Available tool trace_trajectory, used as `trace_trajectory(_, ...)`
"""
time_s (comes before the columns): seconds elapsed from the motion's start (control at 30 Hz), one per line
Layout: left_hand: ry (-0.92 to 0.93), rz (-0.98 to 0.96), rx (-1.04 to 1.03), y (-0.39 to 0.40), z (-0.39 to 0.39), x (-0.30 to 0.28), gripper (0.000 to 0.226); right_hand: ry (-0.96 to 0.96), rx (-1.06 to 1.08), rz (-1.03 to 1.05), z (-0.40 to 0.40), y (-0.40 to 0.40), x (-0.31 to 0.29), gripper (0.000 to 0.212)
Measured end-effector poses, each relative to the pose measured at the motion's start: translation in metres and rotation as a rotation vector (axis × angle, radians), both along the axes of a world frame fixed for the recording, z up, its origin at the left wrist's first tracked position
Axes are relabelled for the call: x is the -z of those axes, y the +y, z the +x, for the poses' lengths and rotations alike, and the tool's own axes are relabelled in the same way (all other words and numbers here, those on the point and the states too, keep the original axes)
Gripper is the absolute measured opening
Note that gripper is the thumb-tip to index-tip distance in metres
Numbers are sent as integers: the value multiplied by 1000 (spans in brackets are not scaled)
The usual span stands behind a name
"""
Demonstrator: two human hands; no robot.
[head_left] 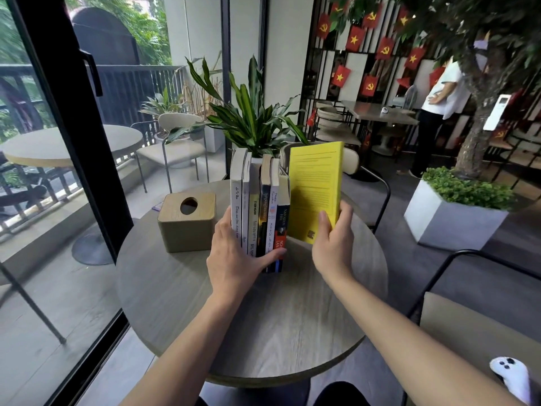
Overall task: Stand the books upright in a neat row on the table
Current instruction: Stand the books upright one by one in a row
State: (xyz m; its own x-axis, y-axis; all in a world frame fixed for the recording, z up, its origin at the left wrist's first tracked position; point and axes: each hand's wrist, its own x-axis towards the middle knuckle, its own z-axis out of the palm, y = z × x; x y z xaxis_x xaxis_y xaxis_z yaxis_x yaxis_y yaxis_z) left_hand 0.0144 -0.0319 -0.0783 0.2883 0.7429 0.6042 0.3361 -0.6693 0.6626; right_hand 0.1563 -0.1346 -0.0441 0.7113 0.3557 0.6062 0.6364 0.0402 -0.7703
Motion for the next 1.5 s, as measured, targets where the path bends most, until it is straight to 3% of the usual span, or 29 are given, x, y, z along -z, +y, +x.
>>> trace_trajectory(0.37,1,3,1,0,1,0,118,-47,-200,-112,-5,3,31,50)
trace_trajectory(0.5,-4,-8,5,-1,0,0,118,61,-300,-285,-1,-2,31,60)
trace_trajectory(0.73,-57,-50,58,-2,-4,-5,109,-6,-506,-629,7,-17,25,66)
trace_trajectory(0.9,-53,-61,98,0,-8,-10,106,-18,-531,-678,6,-13,16,78)
trace_trajectory(1.2,249,-79,138,23,-18,-31,121,-81,-495,-732,8,5,7,102)
trace_trajectory(1.5,452,-208,334,45,-26,-44,119,-161,-522,-848,20,8,0,104)
